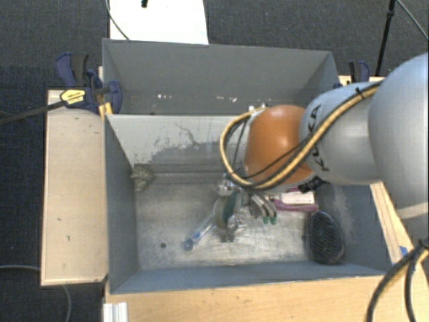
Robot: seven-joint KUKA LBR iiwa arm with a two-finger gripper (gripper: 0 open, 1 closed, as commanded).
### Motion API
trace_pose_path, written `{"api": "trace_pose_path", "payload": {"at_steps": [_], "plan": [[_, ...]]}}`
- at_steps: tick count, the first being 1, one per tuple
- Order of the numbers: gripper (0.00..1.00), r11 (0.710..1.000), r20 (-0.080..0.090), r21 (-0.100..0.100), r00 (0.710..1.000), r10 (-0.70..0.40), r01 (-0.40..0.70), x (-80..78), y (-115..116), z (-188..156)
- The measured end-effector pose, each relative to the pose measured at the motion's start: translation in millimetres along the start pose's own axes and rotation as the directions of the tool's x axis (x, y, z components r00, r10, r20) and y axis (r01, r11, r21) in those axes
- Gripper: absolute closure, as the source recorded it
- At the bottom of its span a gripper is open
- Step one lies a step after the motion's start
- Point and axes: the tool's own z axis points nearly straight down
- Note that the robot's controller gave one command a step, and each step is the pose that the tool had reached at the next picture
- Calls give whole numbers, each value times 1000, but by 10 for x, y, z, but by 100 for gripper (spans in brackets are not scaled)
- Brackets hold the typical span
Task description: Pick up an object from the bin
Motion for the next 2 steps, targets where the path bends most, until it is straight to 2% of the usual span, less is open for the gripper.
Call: {"api": "trace_pose_path", "payload": {"at_steps": [1, 2], "plan": [[100, 1000, 7, 0, 1000, 0, 0, -15, 13, -35], [100, 975, 6, 3, 975, -223, 223, -153, -94, -1585]]}}
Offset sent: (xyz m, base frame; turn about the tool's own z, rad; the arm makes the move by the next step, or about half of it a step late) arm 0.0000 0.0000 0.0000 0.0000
